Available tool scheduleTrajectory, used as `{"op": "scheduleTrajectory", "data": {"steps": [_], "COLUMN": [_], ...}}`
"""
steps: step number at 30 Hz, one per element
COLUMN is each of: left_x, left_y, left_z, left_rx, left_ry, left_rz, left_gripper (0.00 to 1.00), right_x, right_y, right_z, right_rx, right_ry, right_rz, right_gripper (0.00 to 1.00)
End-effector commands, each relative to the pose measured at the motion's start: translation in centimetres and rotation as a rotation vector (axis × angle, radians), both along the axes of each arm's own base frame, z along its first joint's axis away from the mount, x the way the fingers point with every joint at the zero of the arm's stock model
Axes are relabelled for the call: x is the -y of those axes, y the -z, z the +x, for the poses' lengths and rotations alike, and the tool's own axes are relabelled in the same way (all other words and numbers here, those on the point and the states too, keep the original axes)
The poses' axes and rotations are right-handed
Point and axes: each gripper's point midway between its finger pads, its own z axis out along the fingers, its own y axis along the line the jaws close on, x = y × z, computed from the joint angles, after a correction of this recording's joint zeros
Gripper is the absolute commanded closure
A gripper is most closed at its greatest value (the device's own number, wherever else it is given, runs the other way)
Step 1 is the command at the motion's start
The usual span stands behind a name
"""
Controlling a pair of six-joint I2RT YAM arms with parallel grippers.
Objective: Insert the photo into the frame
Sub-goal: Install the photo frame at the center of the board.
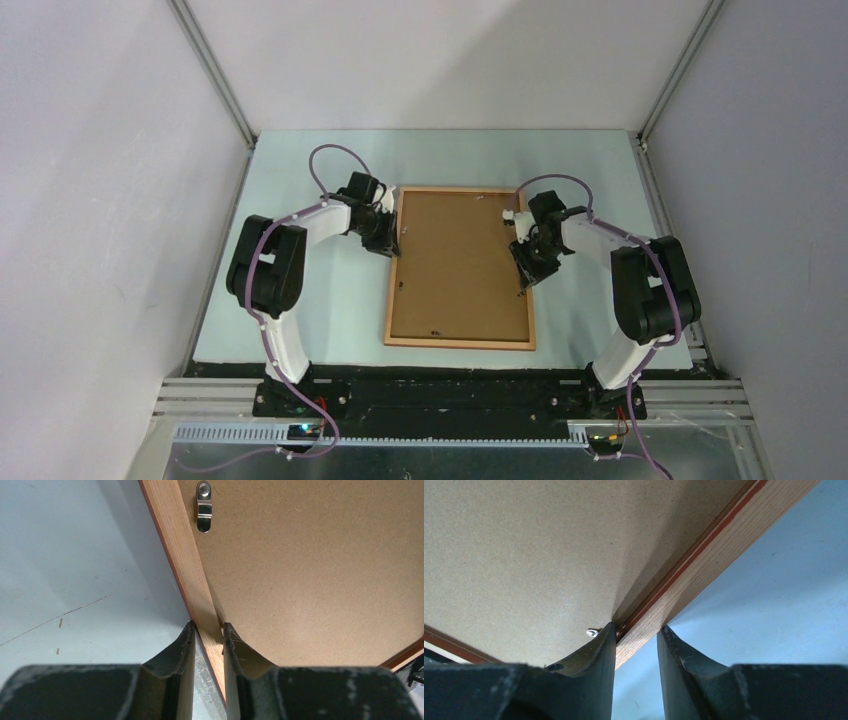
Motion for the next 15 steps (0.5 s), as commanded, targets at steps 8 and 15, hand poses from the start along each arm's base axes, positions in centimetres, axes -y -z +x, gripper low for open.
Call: {"op": "scheduleTrajectory", "data": {"steps": [8,15], "left_x": [0.74,0.71], "left_y": [-1.67,-1.66], "left_z": [0.88,0.91], "left_rx": [0.049,0.050], "left_ry": [0.025,0.024], "left_rz": [-0.062,-0.061], "left_gripper": [1.00,1.00], "right_x": [-0.54,-0.73], "right_y": [1.64,1.56], "right_z": [-2.04,-2.41], "right_rx": [-0.061,-0.064], "right_ry": [-0.141,-0.193], "right_rz": [-0.012,-0.002], "right_gripper": [0.61,0.57]}}
